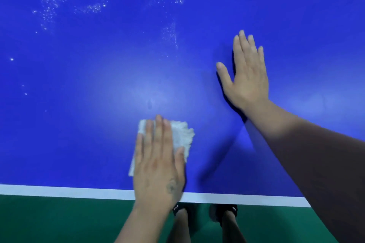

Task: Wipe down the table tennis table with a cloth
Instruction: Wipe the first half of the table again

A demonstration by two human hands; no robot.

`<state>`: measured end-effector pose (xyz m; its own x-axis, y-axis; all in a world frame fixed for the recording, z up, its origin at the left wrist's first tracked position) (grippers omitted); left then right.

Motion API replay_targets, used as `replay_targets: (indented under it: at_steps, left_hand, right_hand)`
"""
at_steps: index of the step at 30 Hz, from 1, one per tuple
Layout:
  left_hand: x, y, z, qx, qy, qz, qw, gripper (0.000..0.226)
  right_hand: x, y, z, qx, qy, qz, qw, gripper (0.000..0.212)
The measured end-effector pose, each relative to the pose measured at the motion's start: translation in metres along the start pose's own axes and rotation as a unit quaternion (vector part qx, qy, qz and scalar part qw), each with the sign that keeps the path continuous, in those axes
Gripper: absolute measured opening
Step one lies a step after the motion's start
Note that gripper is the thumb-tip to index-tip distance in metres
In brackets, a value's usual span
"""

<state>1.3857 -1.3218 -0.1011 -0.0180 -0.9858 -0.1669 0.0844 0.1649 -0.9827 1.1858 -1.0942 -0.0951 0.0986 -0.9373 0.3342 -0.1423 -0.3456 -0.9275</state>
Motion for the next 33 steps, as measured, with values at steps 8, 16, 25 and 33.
replay_targets:
  at_steps: [8, 16, 25, 33]
  left_hand:
    - [0.060, -0.018, -0.148, -0.040, -0.178, 0.031, 0.983, 0.070]
    - [-0.042, -0.003, -0.183, -0.037, 0.027, 0.027, 0.999, 0.065]
    - [0.012, -0.007, -0.108, 0.002, -0.003, -0.005, 1.000, 0.066]
    - [0.032, -0.019, -0.249, -0.052, -0.150, 0.003, 0.987, 0.067]
  right_hand:
    - [0.005, 0.022, -0.022, 0.022, 0.076, 0.047, 0.996, 0.080]
    - [0.005, 0.021, -0.024, 0.006, 0.073, 0.023, 0.997, 0.069]
    - [0.005, 0.022, -0.025, 0.010, 0.075, 0.022, 0.997, 0.067]
    - [0.003, 0.022, -0.026, 0.000, 0.071, 0.000, 0.998, 0.067]
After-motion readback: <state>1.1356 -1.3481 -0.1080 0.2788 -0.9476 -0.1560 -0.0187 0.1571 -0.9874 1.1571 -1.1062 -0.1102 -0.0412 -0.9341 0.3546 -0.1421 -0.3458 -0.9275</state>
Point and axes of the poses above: each hand's wrist, its own z-axis away from the middle knuckle, its own y-axis out of the palm, x = y × z, the point moved 4 cm from there along -z, towards the middle knuckle, and after that the axes turned 3 degrees about -z, right-handed, at the moved point
